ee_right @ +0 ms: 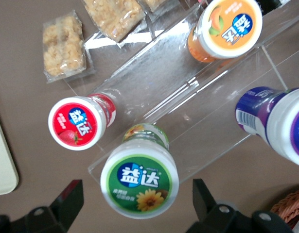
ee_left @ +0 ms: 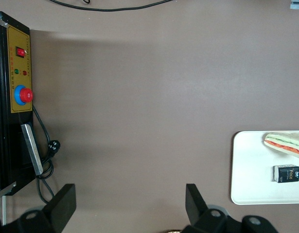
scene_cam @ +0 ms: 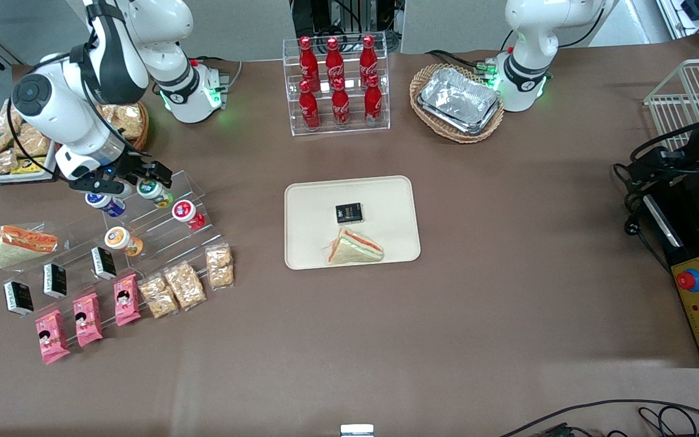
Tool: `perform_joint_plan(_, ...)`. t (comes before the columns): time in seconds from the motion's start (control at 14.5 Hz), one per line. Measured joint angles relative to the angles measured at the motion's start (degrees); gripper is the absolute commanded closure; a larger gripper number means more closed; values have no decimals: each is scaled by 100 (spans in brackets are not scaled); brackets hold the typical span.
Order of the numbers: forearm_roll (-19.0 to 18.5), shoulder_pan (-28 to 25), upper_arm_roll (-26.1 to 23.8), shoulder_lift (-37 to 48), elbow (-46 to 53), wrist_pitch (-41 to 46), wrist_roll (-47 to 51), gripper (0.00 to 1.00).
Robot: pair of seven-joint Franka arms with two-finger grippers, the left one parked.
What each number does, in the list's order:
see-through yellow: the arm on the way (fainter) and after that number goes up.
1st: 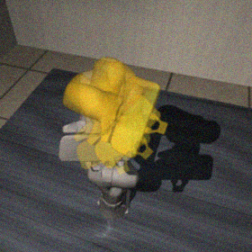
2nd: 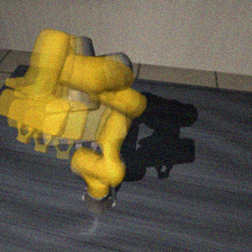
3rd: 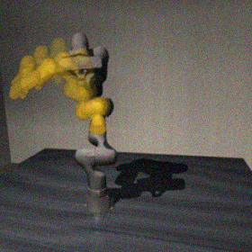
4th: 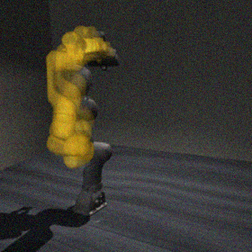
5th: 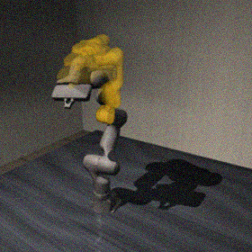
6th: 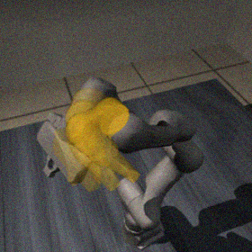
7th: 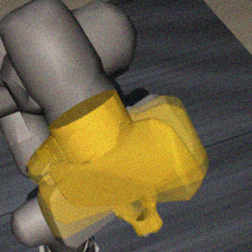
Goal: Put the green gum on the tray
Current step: 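Lower the open right gripper over the green gum bottle, then close the right gripper on the green gum bottle and lift it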
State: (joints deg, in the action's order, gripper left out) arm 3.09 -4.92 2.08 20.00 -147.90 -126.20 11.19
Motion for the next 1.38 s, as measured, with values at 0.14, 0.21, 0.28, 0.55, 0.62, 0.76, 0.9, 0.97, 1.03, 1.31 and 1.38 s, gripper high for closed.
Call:
perform_joint_plan(0.14,3,0,0,-7,-61,-42,1,6)
perform_joint_plan(0.21,4,0,0,-7,-65,-49,1,18)
perform_joint_plan(0.28,4,0,0,-7,-65,-50,1,29)
perform_joint_plan(0.55,5,-5,-11,-12,-73,-50,1,54)
perform_joint_plan(0.62,6,-6,-13,-19,-76,-50,1,58)
perform_joint_plan(0.76,6,-6,-14,-26,-73,-61,1,60)
perform_joint_plan(0.9,6,-6,-18,-28,-69,-72,1,60)
perform_joint_plan(0.97,6,-10,-27,-28,-63,-72,1,60)
perform_joint_plan(1.03,5,-35,-35,-27,-48,-71,-3,60)
perform_joint_plan(1.31,0,-103,-52,167,459,747,-6,60)
perform_joint_plan(1.38,-2,-104,-65,290,698,1149,-8,60)
